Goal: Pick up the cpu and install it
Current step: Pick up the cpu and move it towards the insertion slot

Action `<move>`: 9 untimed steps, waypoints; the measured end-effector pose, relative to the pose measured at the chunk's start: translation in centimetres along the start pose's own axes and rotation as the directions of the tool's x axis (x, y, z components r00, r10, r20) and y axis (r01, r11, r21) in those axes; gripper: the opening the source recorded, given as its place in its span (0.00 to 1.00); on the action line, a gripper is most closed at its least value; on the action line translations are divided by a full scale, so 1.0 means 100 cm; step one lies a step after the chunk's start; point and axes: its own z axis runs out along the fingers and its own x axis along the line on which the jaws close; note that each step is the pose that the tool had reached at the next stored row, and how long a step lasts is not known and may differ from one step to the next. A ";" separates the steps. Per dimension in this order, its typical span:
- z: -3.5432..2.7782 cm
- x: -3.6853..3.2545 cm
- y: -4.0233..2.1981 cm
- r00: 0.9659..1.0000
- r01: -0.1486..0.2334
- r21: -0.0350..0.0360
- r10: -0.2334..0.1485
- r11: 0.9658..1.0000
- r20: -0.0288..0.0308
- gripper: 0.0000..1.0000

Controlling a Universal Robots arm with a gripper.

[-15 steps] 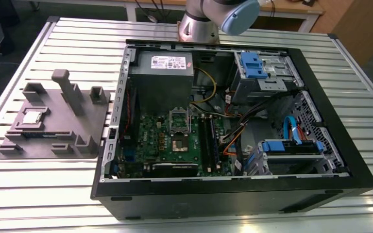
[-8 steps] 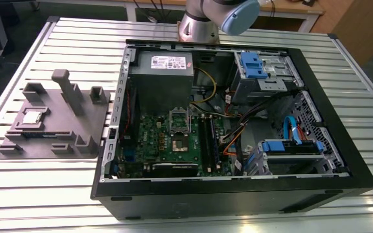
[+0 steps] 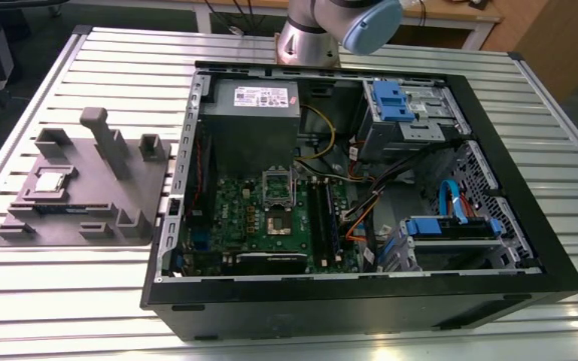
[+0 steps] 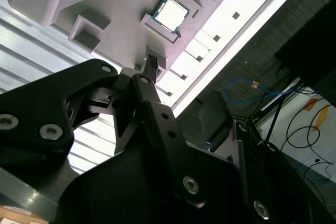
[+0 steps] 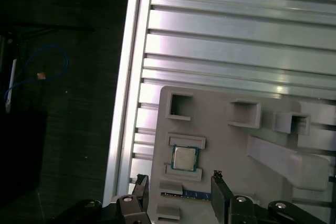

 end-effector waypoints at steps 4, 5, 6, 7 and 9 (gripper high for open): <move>0.0006 0.0000 0.0000 1.000 0.000 0.000 0.000 1.000 0.000 0.59; 0.0008 0.0000 0.0000 1.000 0.000 0.000 0.000 1.000 0.000 0.59; 0.0010 0.0000 -0.0001 1.000 0.000 0.000 0.000 1.000 0.000 0.59; 0.0012 0.0000 -0.0001 1.000 0.000 0.000 0.000 1.000 0.000 0.59; 0.0020 -0.0001 -0.0001 1.000 0.000 0.000 0.000 1.000 0.000 0.59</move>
